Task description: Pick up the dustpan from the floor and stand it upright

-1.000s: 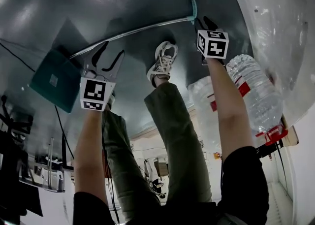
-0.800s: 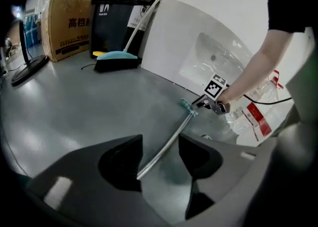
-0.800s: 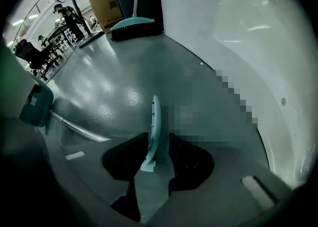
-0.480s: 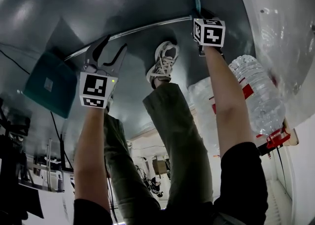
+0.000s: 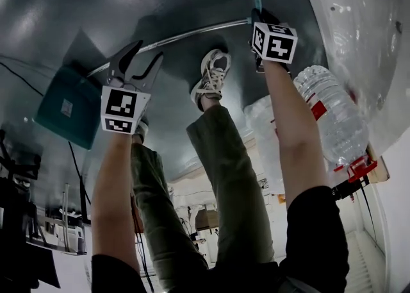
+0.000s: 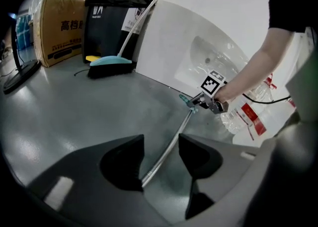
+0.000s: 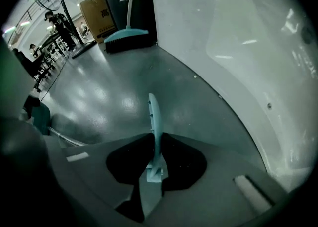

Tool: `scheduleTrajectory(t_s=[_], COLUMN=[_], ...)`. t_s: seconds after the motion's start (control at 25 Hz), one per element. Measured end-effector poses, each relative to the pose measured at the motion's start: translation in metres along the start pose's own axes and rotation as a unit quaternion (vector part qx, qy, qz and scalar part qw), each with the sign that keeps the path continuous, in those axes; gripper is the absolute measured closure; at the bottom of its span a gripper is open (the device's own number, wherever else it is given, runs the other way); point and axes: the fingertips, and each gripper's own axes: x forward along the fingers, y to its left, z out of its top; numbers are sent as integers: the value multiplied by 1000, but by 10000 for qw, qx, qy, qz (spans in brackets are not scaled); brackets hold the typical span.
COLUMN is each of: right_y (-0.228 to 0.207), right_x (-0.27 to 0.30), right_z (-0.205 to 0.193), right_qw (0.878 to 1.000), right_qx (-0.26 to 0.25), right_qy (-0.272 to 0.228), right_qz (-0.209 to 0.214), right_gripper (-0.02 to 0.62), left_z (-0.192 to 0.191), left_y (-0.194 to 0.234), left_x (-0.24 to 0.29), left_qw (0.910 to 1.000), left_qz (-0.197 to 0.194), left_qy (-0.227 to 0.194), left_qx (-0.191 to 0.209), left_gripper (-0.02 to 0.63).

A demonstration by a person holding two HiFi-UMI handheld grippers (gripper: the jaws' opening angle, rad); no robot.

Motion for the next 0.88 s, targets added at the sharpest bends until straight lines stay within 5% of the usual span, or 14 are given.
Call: scheduleTrajectory(t_s=[0.64, 0.88], right_y=[80, 97], right_x=[-177, -246], right_z=[152, 210], right_qw=[9845, 9718], right_qx=[-1202, -1646], right_qy=[-1219, -1547], right_qz=[-383, -671], right_gripper=[537, 535], left_z=[104, 143], left_y=[9, 2], left_x=[-140, -197], left_qw=[9949, 9890], left_qz=[303, 444], left_qy=[-960, -1414], left_qx=[77, 37], left_gripper=[351, 409])
